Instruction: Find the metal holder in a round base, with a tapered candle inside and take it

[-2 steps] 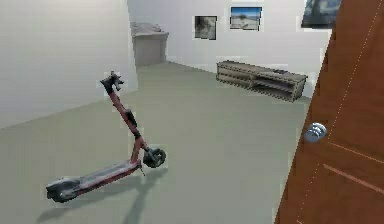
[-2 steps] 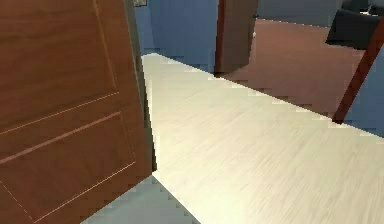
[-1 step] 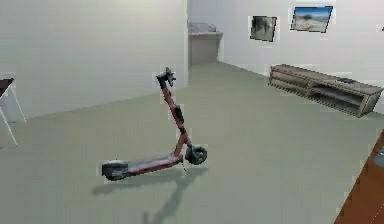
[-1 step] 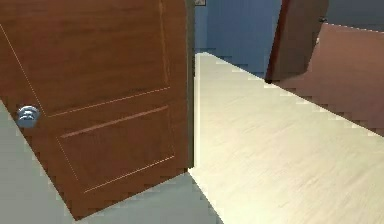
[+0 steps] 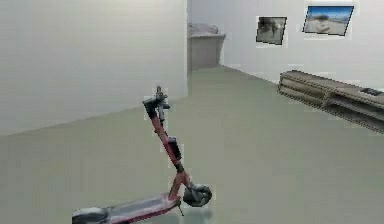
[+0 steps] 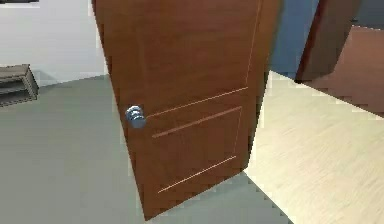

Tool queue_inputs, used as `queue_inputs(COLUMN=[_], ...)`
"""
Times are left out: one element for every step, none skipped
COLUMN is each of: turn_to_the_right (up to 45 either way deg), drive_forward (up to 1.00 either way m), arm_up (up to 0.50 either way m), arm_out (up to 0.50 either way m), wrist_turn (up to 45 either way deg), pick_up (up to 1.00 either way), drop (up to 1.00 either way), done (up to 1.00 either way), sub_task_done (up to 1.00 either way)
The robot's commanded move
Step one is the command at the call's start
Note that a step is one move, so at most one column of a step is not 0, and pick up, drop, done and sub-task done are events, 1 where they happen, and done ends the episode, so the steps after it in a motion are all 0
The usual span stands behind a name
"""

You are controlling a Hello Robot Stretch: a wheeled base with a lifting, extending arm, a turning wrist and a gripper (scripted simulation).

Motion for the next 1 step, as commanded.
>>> queue_inputs(turn_to_the_right=[-45.0], drive_forward=[0.0], arm_up=[0.0], arm_out=[0.0], wrist_turn=[0.0], pick_up=[0.0], drop=[0.0], done=[0.0], sub_task_done=[0.0])
